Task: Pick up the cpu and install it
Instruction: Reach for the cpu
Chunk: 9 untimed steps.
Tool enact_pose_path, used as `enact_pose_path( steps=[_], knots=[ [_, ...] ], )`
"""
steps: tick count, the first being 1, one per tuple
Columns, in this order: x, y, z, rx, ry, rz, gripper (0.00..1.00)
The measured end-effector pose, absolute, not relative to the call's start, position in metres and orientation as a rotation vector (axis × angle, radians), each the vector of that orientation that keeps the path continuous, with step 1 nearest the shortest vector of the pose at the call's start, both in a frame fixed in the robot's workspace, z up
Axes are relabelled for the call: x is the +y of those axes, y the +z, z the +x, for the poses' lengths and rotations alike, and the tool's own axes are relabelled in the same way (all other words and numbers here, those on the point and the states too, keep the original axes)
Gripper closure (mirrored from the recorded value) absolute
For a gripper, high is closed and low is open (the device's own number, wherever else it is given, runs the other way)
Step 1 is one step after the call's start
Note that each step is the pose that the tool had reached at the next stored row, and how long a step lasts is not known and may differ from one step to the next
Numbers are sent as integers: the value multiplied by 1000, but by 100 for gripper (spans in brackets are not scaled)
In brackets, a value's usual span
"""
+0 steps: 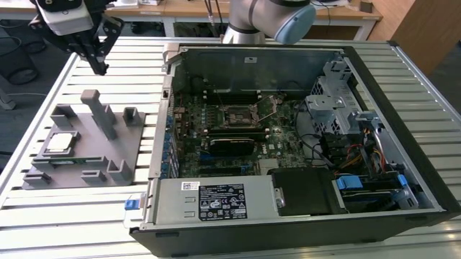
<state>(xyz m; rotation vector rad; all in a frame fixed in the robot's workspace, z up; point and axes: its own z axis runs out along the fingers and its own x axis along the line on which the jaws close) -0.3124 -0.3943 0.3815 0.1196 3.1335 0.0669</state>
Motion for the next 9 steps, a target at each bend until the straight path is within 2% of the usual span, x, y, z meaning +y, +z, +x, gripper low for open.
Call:
enact_pose_path(
  steps=[9],
  knots=[
    [-394,380,-340,3137,67,120,89]
  ],
)
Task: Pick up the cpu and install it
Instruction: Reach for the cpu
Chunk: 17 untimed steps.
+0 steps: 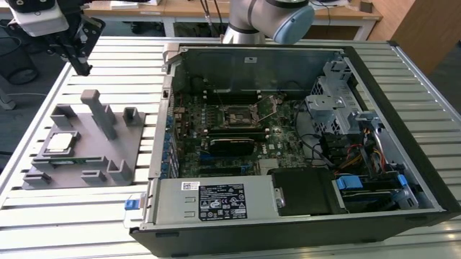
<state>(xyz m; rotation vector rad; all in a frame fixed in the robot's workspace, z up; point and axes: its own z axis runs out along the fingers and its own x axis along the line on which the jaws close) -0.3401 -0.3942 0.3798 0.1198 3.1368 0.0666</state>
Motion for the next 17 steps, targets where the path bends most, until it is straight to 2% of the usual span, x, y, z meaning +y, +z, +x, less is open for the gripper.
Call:
enact_pose_path(
  steps=[17],
  knots=[
    [-395,372,-380,3154,62,121,89]
  ],
)
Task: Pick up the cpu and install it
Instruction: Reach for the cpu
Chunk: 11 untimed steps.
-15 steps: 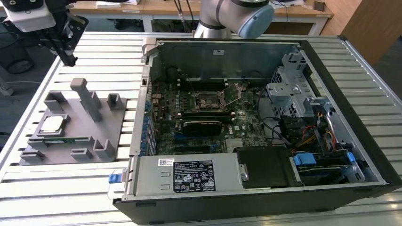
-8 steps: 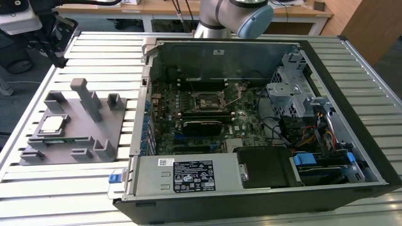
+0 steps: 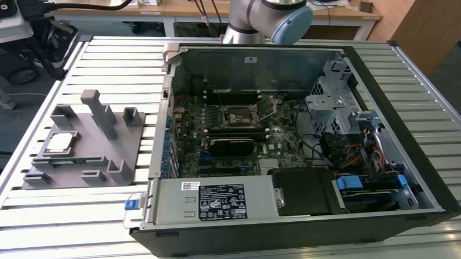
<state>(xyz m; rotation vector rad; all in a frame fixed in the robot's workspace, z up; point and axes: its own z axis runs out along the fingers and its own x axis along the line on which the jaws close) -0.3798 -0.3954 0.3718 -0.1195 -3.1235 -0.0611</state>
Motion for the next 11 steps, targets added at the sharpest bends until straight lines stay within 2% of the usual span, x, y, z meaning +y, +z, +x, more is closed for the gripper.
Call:
enact_pose_path(
  steps=[11],
  knots=[
    [-395,368,-403,-3113,-60,-118,89]
  ],
)
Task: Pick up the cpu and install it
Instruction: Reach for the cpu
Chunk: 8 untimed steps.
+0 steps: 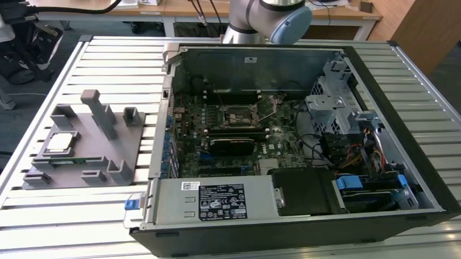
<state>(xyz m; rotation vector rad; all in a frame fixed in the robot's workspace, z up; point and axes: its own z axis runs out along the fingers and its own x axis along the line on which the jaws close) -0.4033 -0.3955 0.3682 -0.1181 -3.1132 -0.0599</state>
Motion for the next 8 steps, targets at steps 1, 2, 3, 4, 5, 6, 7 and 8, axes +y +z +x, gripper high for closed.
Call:
enact_pose_path(
  steps=[1,2,3,4,5,6,7,8],
  knots=[
    [-396,368,-405,-3112,-60,-118,89],
    [-396,367,-407,-3111,-60,-118,89],
    [-396,367,-408,-3110,-60,-117,89],
    [-397,366,-410,-3109,-59,-117,89],
    [-397,366,-412,-3108,-59,-117,89],
    [-397,365,-413,-3106,-57,-117,89],
    [-398,365,-414,-3104,-54,-116,89],
    [-398,365,-415,-3101,-52,-116,89]
  ],
)
